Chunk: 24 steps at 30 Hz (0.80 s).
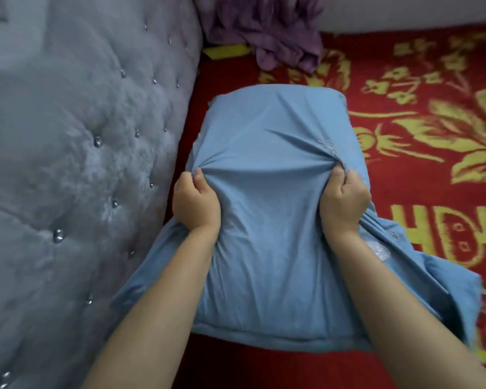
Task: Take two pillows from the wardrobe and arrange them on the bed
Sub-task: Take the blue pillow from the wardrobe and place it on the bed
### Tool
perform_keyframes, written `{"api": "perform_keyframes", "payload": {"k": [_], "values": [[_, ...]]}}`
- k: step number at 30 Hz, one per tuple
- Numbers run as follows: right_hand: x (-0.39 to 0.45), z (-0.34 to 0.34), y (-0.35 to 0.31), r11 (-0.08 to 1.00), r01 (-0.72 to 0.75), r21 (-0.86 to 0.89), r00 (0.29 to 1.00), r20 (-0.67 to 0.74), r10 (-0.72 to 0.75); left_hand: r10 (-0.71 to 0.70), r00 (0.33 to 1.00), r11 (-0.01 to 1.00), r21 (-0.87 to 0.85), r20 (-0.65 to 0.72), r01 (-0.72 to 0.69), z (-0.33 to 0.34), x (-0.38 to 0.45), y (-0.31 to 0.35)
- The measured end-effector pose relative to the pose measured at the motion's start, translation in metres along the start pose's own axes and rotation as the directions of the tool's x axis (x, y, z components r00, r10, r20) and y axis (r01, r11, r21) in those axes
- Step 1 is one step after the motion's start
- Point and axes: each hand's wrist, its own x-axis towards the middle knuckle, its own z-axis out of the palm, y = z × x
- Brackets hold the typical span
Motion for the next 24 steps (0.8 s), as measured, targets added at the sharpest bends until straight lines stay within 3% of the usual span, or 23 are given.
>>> {"api": "perform_keyframes", "payload": {"k": [3,5,7,9,11,13,15,19,21,24], "values": [[0.038,0.020,-0.044,0.996,0.043,0.072,0.998,-0.042,-0.041,0.079,0.996,0.996,-0.027,-0.051,-0.081,-0.006,0.051,0.049],[0.077,0.044,-0.074,0.996,0.086,0.031,0.996,-0.008,-0.086,0.145,0.989,0.989,0.017,-0.019,-0.145,-0.007,0.100,0.085],[0.121,0.068,-0.095,0.984,0.174,-0.049,0.979,0.117,-0.167,0.244,0.963,0.951,0.166,0.111,-0.260,-0.003,0.145,0.110],[0.150,0.084,-0.103,0.955,0.240,-0.175,0.958,0.203,-0.204,0.327,0.911,0.851,0.341,0.251,-0.399,0.005,0.162,0.115],[0.155,0.091,-0.091,0.894,0.319,-0.315,0.934,0.262,-0.241,0.320,0.858,0.797,0.376,0.401,-0.472,0.020,0.140,0.095],[0.133,0.094,-0.061,0.805,0.460,-0.375,0.851,0.447,-0.278,0.235,0.786,0.785,0.366,0.572,-0.500,0.034,0.096,0.058],[0.100,0.093,-0.027,0.753,0.533,-0.386,0.715,0.681,-0.157,0.117,0.710,0.782,0.376,0.694,-0.497,0.043,0.058,0.020],[0.059,0.083,0.025,0.705,0.611,-0.360,0.451,0.890,0.063,-0.022,0.656,0.783,0.421,0.754,-0.458,0.050,0.034,-0.022],[0.045,0.079,0.037,0.710,0.614,-0.344,0.387,0.916,0.109,-0.040,0.663,0.782,0.436,0.747,-0.445,0.050,0.031,-0.031],[0.033,0.077,0.040,0.710,0.613,-0.346,0.363,0.922,0.136,-0.027,0.702,0.799,0.437,0.712,-0.413,0.048,0.035,-0.036]]}}
